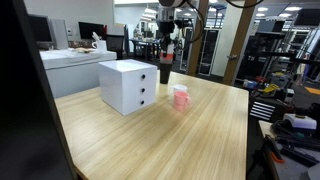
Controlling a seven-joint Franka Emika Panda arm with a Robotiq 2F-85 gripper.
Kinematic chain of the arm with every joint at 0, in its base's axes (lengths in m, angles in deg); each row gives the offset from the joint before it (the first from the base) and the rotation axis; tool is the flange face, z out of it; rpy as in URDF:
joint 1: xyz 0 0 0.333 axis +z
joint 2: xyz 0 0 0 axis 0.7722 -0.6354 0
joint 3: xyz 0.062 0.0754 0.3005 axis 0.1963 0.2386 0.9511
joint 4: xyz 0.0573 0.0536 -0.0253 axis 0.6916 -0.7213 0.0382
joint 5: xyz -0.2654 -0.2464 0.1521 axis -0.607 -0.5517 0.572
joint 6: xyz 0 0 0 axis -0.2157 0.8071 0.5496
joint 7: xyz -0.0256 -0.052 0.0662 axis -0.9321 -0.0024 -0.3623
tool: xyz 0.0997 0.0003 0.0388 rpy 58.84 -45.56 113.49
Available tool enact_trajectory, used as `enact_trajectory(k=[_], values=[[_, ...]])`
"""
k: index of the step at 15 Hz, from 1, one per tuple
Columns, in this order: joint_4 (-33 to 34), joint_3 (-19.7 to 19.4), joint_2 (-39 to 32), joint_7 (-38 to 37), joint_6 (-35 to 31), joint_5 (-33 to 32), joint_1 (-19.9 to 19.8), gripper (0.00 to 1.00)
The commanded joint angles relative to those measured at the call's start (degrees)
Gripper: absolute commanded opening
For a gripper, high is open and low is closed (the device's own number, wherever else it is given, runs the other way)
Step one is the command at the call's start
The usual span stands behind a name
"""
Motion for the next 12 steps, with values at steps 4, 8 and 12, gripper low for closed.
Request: enact_trajectory(k=[4,8,12], values=[[1.5,0.9,-1.1,-1.8,2.4,-0.2,-0.5,0.31],[2.2,0.9,-1.2,-1.7,4.2,-0.3,-0.5,0.50],[3.6,0.7,-0.8,-1.7,7.0,-0.5,-0.5,0.76]])
